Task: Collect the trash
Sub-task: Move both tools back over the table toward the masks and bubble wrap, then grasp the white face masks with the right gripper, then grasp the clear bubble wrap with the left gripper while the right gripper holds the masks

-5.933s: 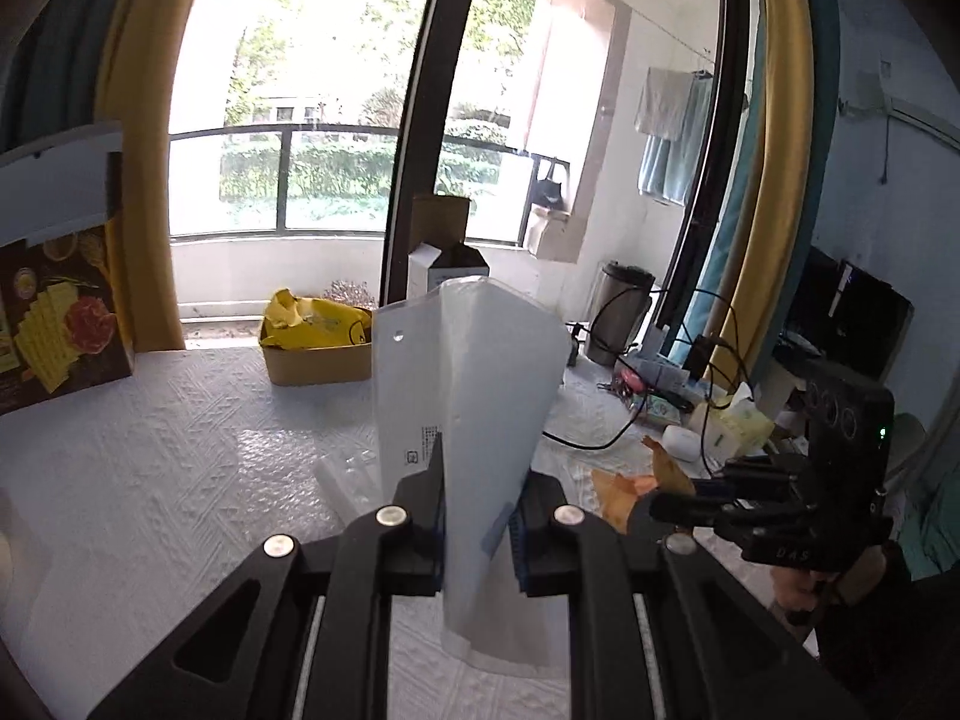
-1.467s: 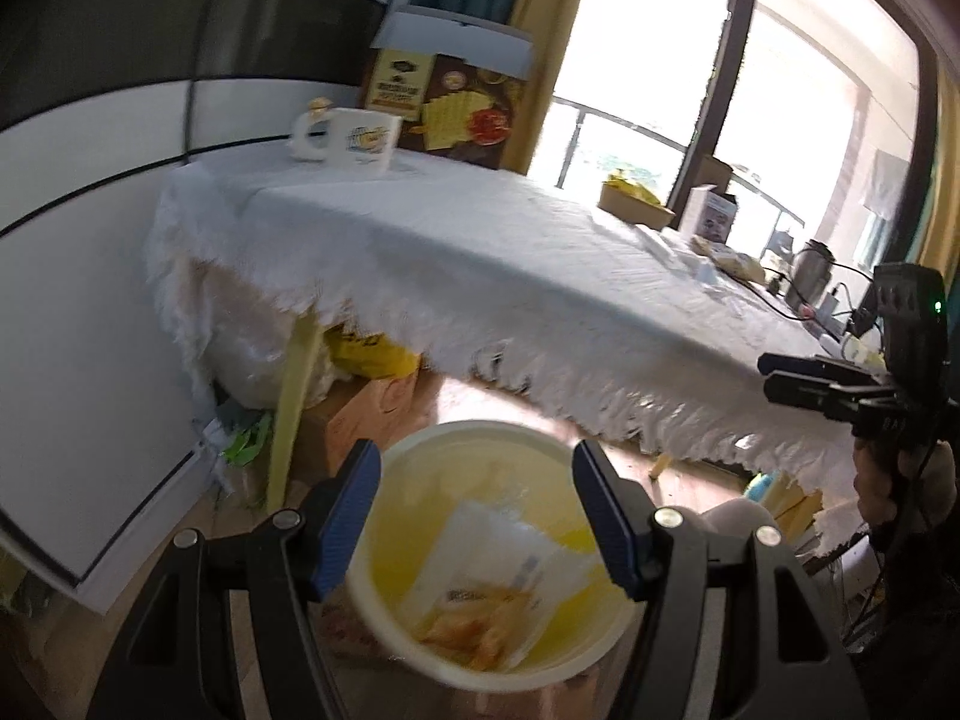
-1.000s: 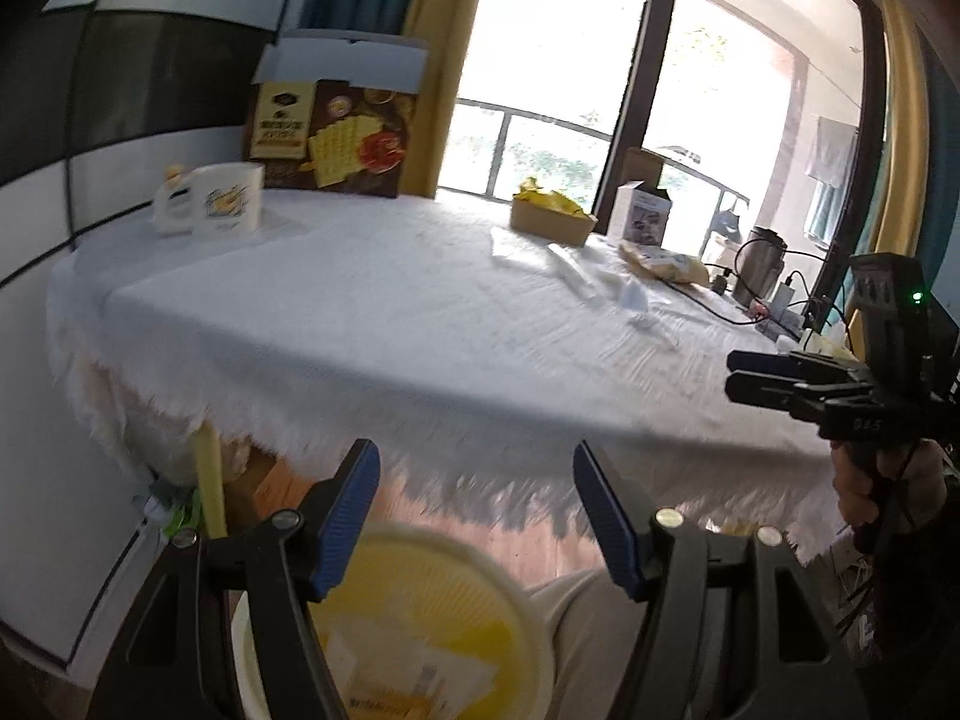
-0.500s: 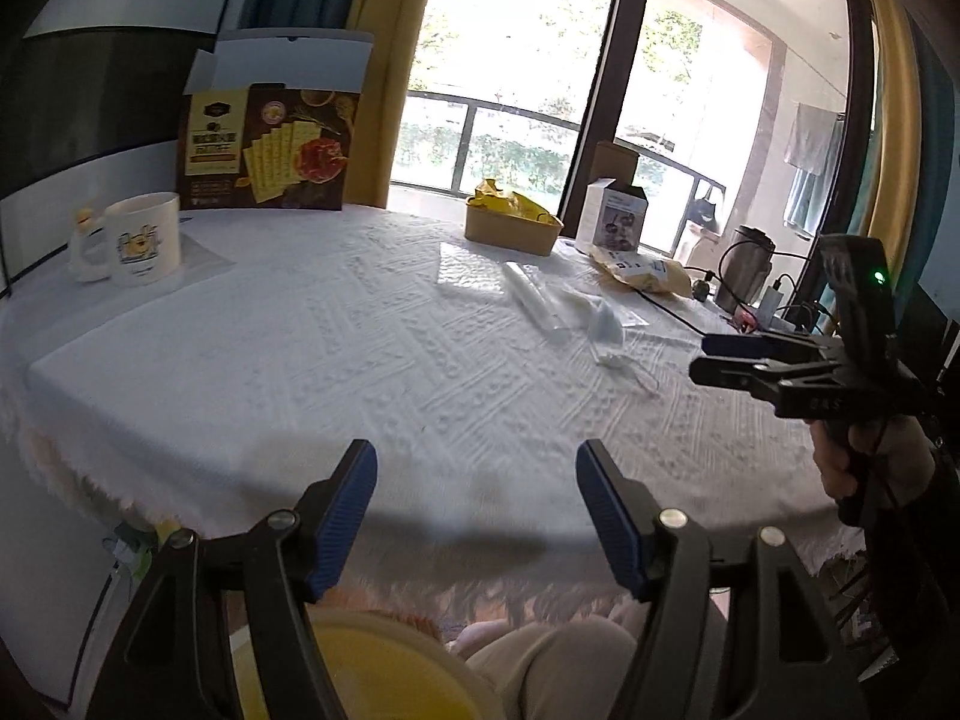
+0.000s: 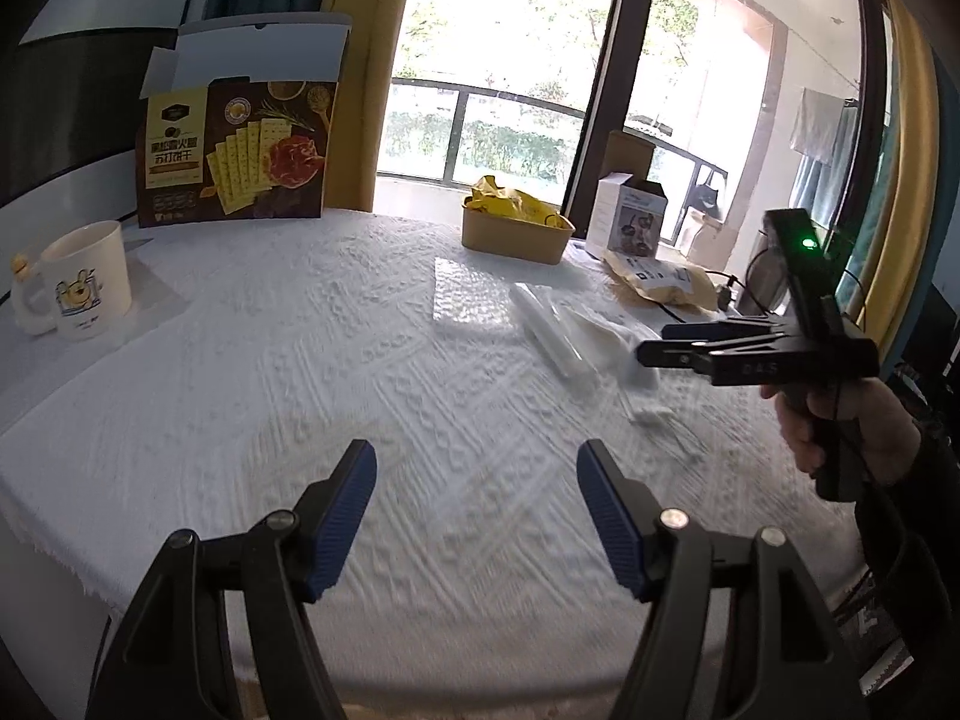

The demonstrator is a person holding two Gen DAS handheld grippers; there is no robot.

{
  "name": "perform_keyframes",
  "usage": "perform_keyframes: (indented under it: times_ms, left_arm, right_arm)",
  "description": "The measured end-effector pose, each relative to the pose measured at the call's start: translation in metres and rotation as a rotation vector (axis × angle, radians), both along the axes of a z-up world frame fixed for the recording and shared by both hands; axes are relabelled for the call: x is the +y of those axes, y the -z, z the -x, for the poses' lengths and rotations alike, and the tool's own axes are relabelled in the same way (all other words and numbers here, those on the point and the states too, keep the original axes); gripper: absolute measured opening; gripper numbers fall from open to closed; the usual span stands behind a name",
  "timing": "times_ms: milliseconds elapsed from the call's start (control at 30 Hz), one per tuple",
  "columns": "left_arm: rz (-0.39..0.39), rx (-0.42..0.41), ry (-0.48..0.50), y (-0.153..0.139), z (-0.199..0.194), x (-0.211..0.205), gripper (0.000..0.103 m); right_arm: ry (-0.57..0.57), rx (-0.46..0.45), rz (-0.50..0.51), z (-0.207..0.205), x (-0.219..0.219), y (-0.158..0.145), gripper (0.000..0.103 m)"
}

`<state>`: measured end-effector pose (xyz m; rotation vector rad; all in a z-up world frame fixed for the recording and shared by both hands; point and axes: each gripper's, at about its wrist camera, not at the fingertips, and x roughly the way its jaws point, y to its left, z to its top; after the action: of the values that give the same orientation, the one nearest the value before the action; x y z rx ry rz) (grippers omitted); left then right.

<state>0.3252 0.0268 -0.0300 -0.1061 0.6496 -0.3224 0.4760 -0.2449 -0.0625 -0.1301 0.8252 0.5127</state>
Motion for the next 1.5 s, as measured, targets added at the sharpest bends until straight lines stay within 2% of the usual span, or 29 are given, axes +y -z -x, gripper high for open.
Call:
perform_keyframes:
  times_ms: [67, 167, 200, 333, 533, 700, 767, 833, 933, 1067, 1300, 1400, 1500]
  left_arm:
    - [-0.001, 0.007, -0.005, 0.001, -0.012, 0.000, 0.070]
    - [0.007, 0.007, -0.008, 0.000, -0.027, 0.002, 0.070]
    - [0.007, 0.011, -0.012, 0.000, -0.032, 0.002, 0.070]
    - [0.025, 0.048, -0.031, 0.004, -0.056, 0.010, 0.070]
    - [0.043, 0.075, -0.039, 0.009, -0.081, 0.019, 0.070]
    - [0.054, 0.085, -0.026, 0.011, -0.095, 0.018, 0.070]
    - [0.057, 0.106, -0.020, 0.013, -0.101, 0.015, 0.070]
    - [0.060, 0.130, -0.009, 0.015, -0.108, 0.010, 0.070]
    - [0.059, 0.136, 0.023, 0.014, -0.120, 0.001, 0.070]
    - [0.036, 0.150, 0.046, 0.016, -0.146, -0.015, 0.070]
    - [-0.016, 0.162, 0.081, 0.017, -0.197, -0.053, 0.076]
    - [-0.070, 0.164, 0.104, 0.021, -0.220, -0.073, 0.077]
    - [-0.120, 0.209, 0.097, 0.035, -0.238, -0.082, 0.077]
  right_arm:
    - [0.014, 0.027, -0.002, -0.017, 0.008, 0.005, 0.063]
    - [0.042, 0.044, -0.013, -0.033, 0.020, 0.012, 0.078]
    - [0.053, 0.058, -0.024, -0.040, 0.024, 0.015, 0.080]
    - [0.074, 0.098, -0.052, -0.056, 0.037, 0.023, 0.081]
    - [0.142, 0.062, 0.090, -0.073, 0.058, 0.039, 0.082]
    - [0.134, 0.058, 0.100, -0.076, 0.059, 0.040, 0.082]
    - [0.140, 0.058, 0.068, -0.076, 0.053, 0.038, 0.070]
    - [0.146, 0.040, 0.063, -0.075, 0.046, 0.036, 0.033]
    - [0.143, 0.051, 0.027, -0.076, 0.037, 0.036, 0.019]
    - [0.141, 0.065, -0.042, -0.077, 0.024, 0.034, 0.013]
    - [0.151, -0.002, -0.082, -0.063, 0.004, 0.022, 0.011]
    - [0.172, -0.029, -0.107, -0.058, -0.009, 0.014, 0.011]
    - [0.185, -0.037, -0.145, -0.055, -0.021, 0.009, 0.011]
